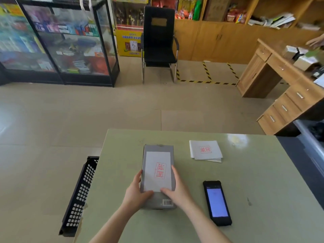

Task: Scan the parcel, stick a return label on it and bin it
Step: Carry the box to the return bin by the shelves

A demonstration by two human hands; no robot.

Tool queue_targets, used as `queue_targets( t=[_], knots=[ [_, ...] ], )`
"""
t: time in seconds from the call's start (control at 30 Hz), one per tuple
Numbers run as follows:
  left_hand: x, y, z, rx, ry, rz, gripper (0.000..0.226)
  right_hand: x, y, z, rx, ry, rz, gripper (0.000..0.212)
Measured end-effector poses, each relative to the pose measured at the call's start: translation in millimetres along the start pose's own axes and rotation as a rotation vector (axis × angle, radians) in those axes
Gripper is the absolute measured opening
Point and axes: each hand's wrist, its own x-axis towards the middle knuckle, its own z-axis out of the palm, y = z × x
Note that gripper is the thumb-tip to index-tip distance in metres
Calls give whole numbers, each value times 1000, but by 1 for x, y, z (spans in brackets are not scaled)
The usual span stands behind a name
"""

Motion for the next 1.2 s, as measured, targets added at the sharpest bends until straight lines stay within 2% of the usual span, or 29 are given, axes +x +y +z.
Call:
queue_targets(
  t=[0.23,0.57,0.93,1.2],
  knots=[
    [-3,42,-6,-45,-72,204,89,-32,-32,-32,50,237,-72,96],
    [-35,125,13,3,-320,526,88,-119,-62,-84,169,635,-97,95],
    [-144,166,110,67,-596,776,87,-280,-26,-137,228,974,-78,88],
    [-275,151,198,111,-726,937,82,-435,32,-153,199,1192,-28,87]
  ],
)
